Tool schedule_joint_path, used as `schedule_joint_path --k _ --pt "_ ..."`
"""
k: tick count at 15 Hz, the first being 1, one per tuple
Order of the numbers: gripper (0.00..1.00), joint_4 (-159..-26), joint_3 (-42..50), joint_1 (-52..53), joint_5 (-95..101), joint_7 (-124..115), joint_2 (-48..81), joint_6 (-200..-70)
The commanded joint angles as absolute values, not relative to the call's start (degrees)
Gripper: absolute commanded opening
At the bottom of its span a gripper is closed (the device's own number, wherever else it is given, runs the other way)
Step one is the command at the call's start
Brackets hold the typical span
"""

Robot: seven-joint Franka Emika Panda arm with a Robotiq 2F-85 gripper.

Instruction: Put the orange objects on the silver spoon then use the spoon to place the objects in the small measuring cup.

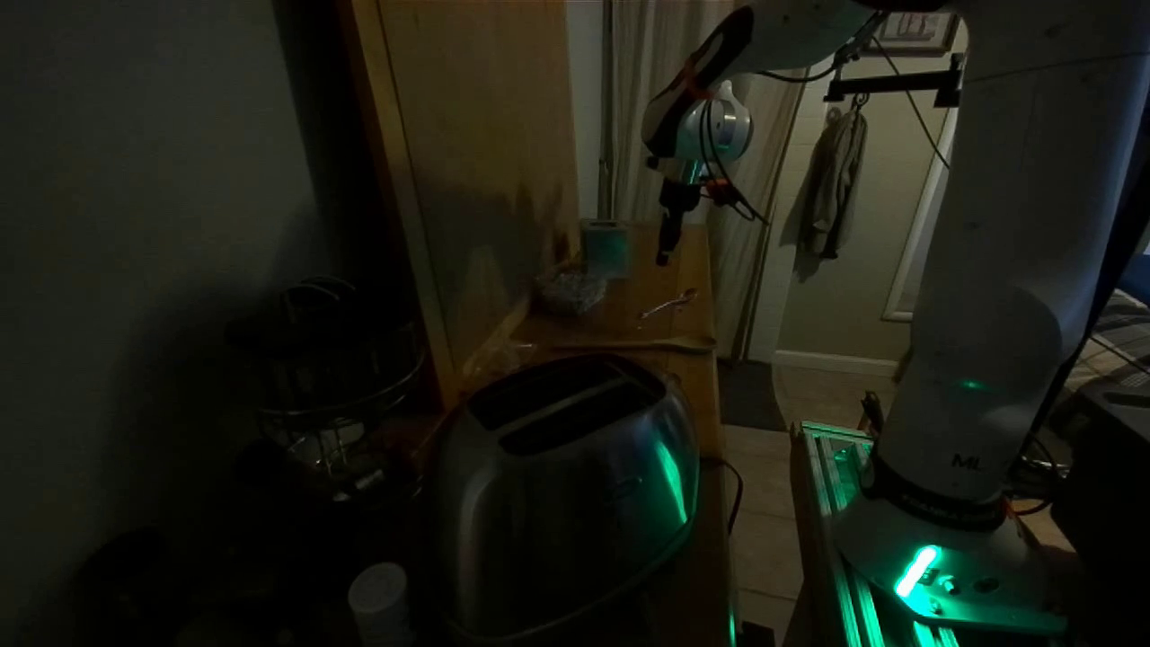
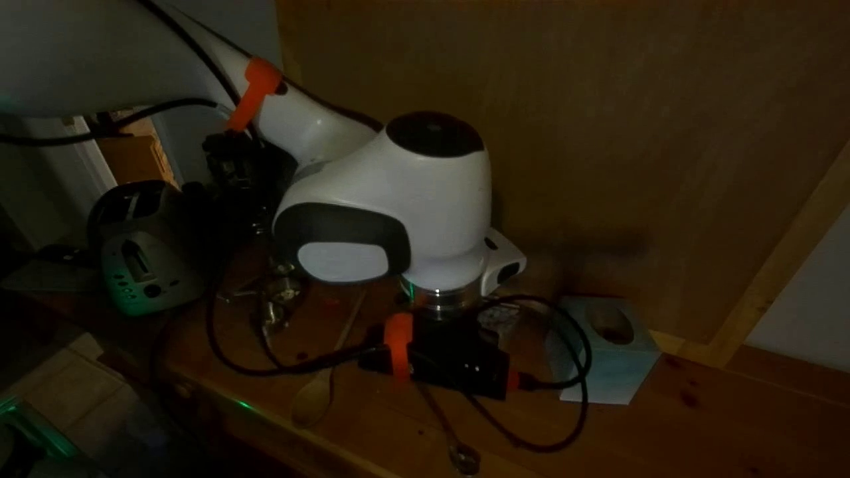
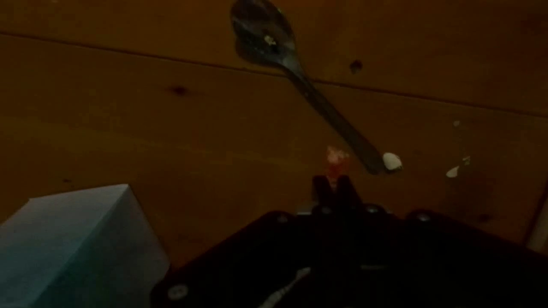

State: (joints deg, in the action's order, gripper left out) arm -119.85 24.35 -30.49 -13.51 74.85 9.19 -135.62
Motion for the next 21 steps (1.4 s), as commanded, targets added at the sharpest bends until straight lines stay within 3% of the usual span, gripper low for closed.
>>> schedule_joint_path --k 1,7,21 --pt "0.05 -115.13 23.85 -34.29 -17.84 80.83 12.22 -130.91" --pt "0.05 -110.61 22.43 -38.80 -21.54 84.66 16.70 -122.17" --pt "0.05 -106.30 16.65 -47.16 -25.39 90.95 23.10 -124.13"
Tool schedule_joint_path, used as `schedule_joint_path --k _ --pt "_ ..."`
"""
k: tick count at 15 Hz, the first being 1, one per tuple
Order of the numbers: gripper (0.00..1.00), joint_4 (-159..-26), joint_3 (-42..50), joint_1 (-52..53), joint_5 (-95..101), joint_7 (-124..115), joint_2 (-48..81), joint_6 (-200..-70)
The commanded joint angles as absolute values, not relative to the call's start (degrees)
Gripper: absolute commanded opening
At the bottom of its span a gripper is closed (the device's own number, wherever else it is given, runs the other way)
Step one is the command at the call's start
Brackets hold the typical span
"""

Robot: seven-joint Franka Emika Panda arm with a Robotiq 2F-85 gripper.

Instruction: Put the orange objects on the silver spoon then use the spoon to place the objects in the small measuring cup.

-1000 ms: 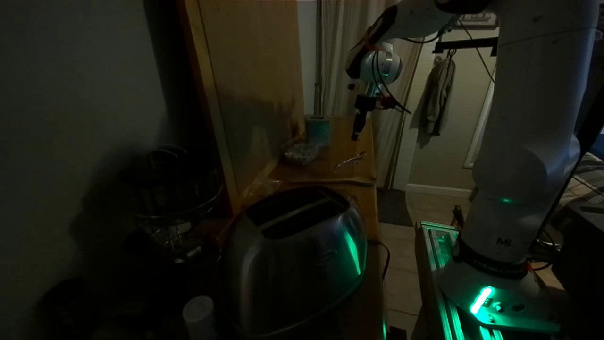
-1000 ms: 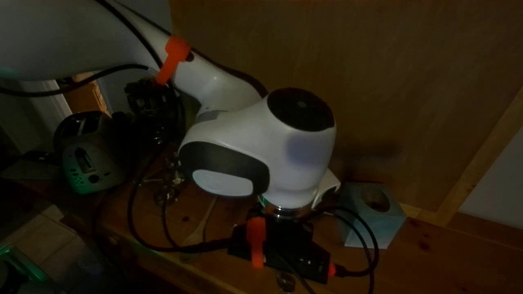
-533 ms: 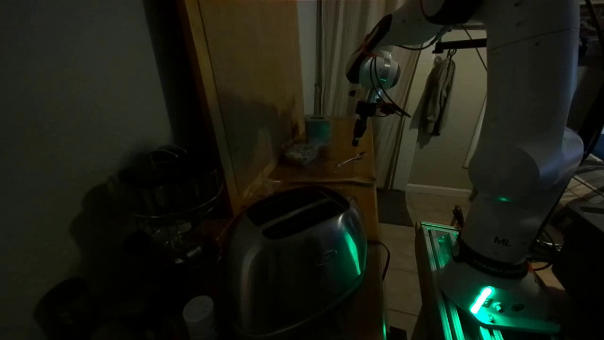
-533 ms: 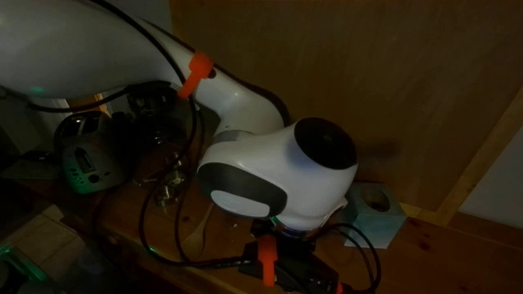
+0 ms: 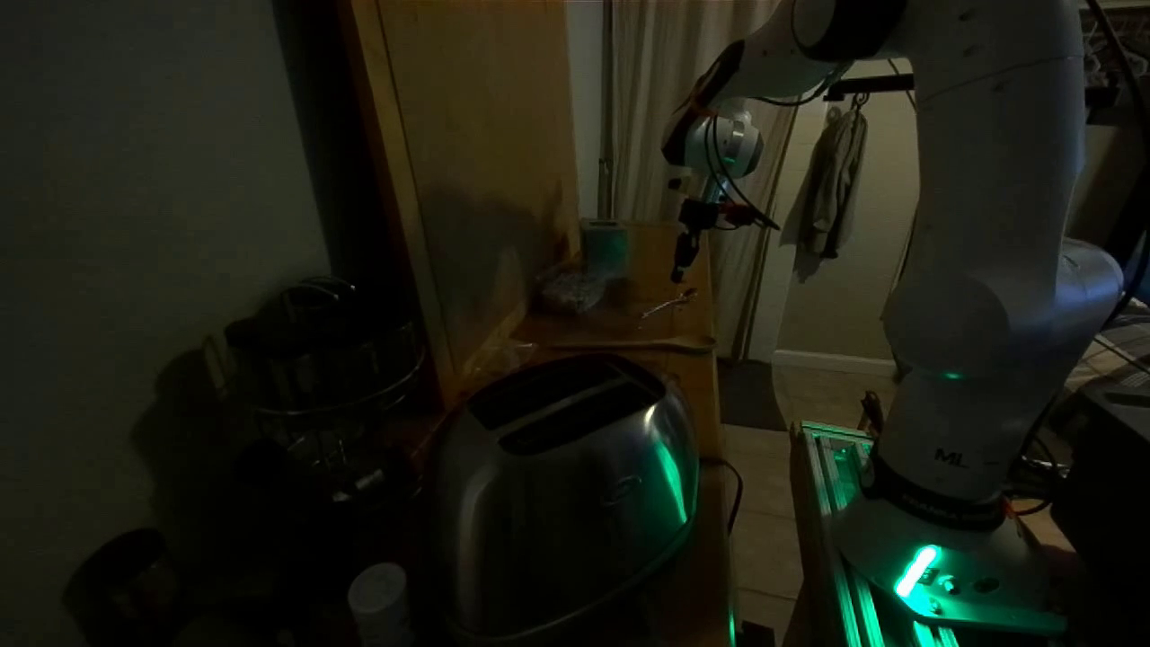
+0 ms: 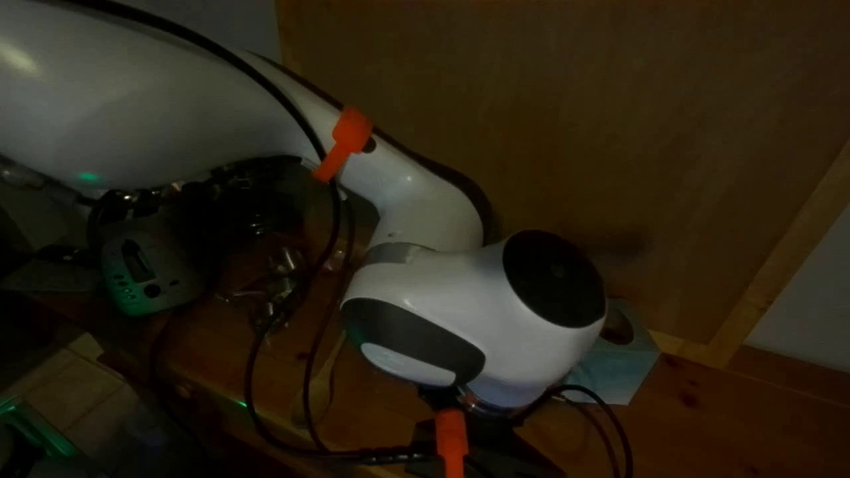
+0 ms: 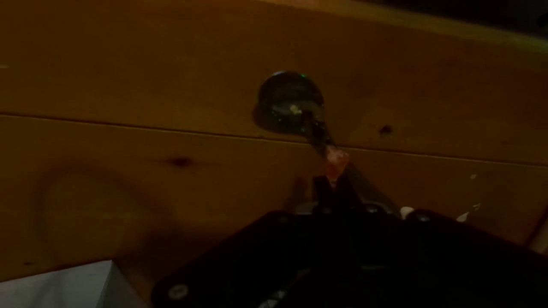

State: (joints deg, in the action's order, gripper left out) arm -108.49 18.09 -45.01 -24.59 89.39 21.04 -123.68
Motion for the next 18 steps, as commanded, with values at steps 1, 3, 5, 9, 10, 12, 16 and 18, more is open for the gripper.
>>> schedule_joint_path --k 1,3,5,9,10,12,16,18 --pt "0.05 -106.15 16.38 -47.56 -25.41 91.08 23.39 -124.47" --pt "0.06 -105.97 15.86 -48.27 -25.38 91.16 23.78 -124.82" --pt "0.06 -105.69 15.17 -49.00 -25.65 91.28 24.27 -125.04" --pt "0.05 -105.60 13.88 -50.12 -25.87 91.43 24.89 -126.05" --pt "0.05 -105.37 13.51 -50.36 -26.00 91.43 25.15 -126.30" --pt "0.05 -105.33 13.00 -50.81 -25.98 91.64 25.42 -126.82" --pt "0.05 -105.08 12.34 -51.39 -25.36 91.53 26.08 -128.13" --pt "0.05 -104.94 12.04 -51.61 -25.23 91.35 26.51 -128.60"
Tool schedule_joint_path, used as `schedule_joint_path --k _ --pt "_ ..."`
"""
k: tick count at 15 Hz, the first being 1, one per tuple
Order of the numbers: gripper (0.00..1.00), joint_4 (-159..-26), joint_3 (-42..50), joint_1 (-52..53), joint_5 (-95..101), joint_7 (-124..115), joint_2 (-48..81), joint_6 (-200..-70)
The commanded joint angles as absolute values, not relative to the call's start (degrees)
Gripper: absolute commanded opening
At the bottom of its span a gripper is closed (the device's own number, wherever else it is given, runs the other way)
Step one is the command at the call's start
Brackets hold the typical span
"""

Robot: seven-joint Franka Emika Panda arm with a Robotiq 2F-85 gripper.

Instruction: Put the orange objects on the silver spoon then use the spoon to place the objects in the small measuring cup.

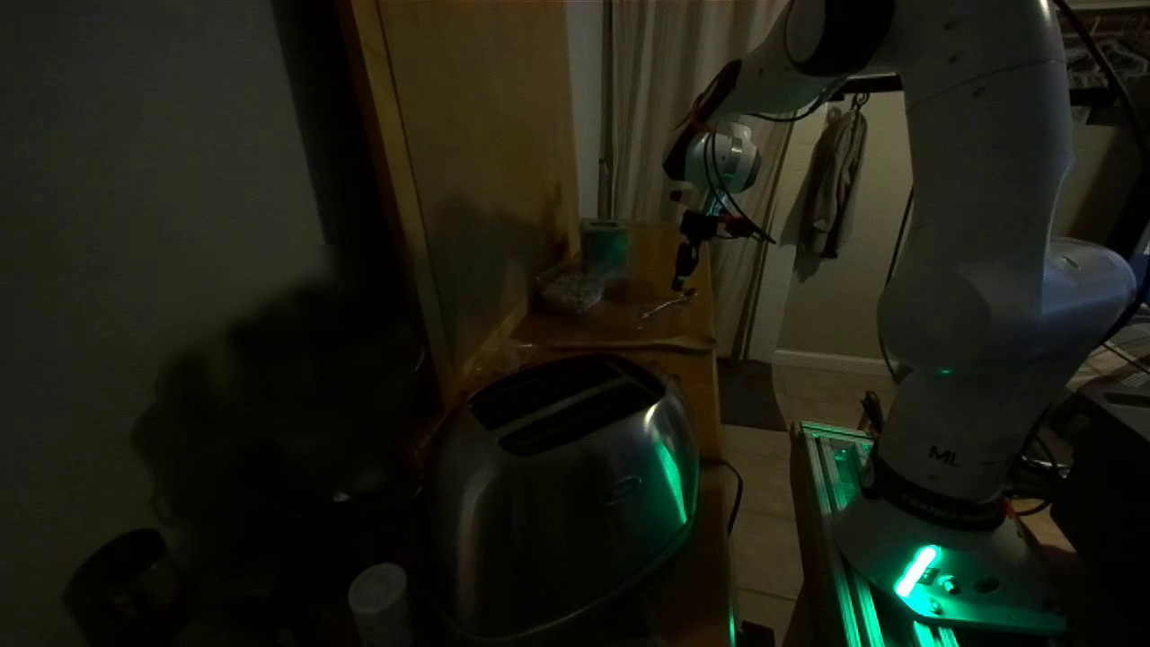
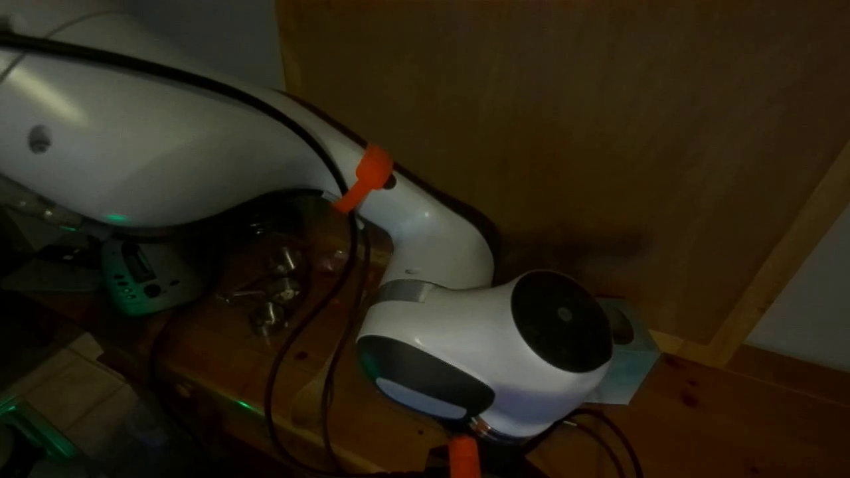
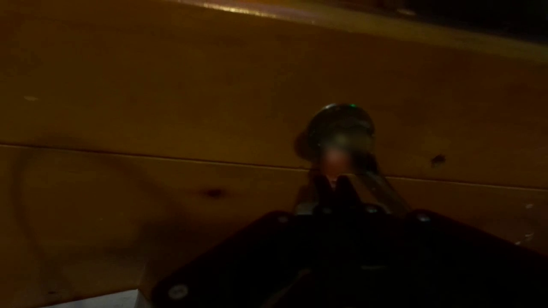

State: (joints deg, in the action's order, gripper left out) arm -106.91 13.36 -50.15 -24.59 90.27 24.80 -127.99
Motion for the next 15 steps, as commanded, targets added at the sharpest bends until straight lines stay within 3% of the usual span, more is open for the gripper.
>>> schedule_joint_path --k 1,4,7,12,14,15 --pt "0.05 -104.95 11.90 -51.75 -25.21 91.42 26.69 -128.83" --pt "0.06 -104.90 11.56 -52.09 -25.11 91.32 26.92 -128.99" --pt "0.34 -104.97 11.38 -52.33 -24.90 91.33 26.92 -129.02" --pt "0.70 -104.81 11.13 -52.48 -24.66 91.32 26.90 -129.15" --pt "0.64 -104.58 10.98 -52.53 -24.64 91.40 27.02 -129.31" --pt "0.67 -104.40 10.90 -52.58 -24.69 91.44 27.12 -129.34"
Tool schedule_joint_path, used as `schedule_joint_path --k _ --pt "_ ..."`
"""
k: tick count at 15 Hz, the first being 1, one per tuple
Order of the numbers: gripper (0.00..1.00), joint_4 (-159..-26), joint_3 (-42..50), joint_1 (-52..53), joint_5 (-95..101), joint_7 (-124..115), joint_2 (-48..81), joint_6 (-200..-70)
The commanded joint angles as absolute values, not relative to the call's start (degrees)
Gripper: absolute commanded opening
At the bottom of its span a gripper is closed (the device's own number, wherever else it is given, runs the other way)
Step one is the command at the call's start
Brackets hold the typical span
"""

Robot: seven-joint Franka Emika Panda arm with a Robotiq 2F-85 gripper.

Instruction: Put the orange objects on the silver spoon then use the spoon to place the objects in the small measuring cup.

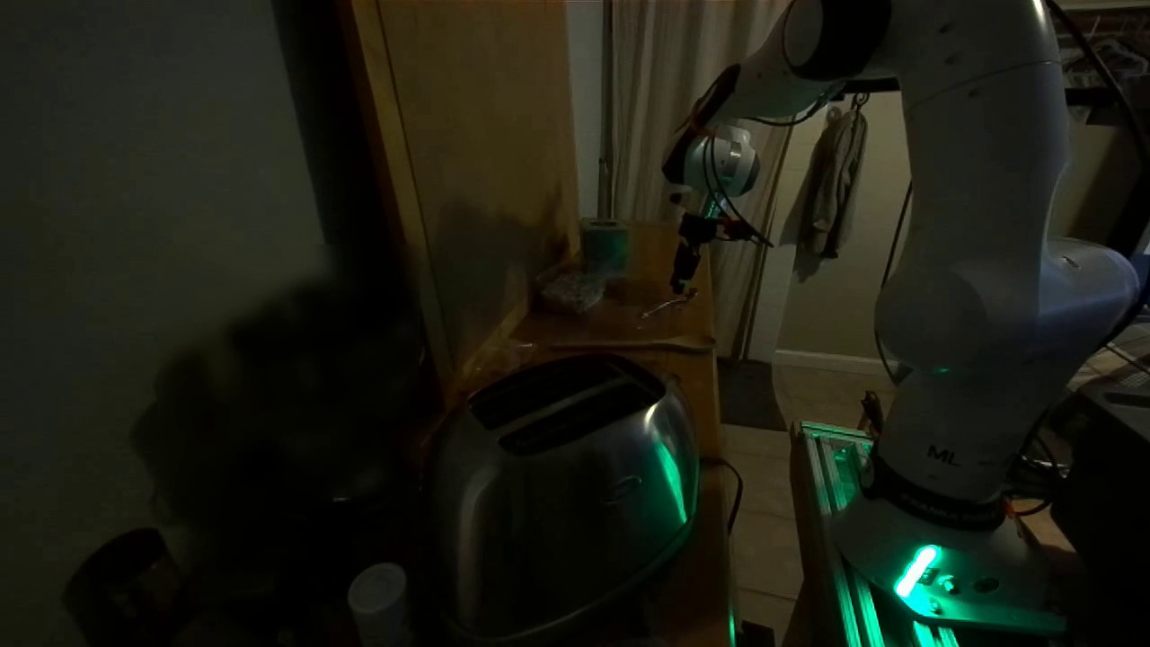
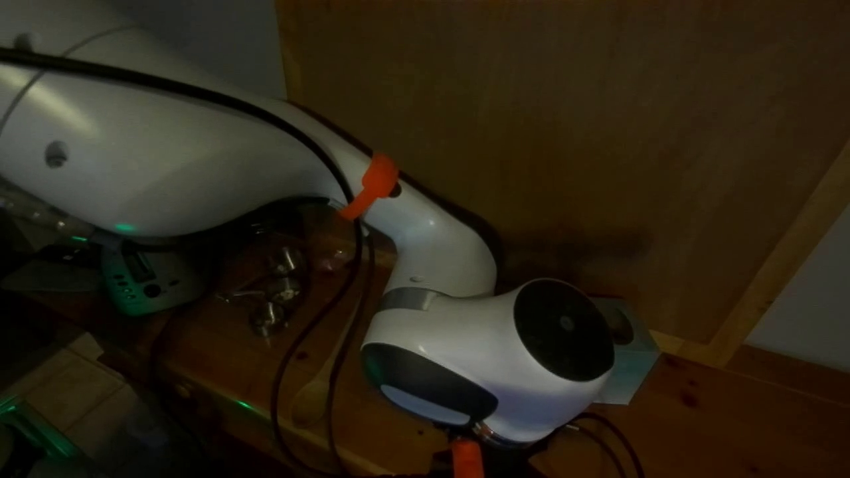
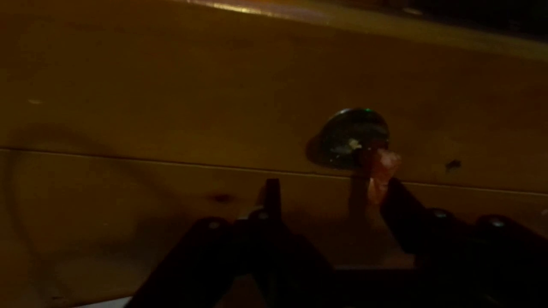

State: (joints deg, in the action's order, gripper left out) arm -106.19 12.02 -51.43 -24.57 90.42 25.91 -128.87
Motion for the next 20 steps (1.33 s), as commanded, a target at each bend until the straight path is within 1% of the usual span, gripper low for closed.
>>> schedule_joint_path --k 1,3,4,20 --pt "0.72 -104.25 10.83 -52.68 -24.83 91.54 27.23 -129.50" --pt "0.95 -103.37 10.66 -53.14 -25.42 91.57 27.90 -129.48" --pt "1.00 -103.05 10.59 -53.32 -25.48 91.55 28.21 -129.57" --pt "1.00 -98.45 6.10 -58.51 -26.58 91.32 32.56 -129.54"
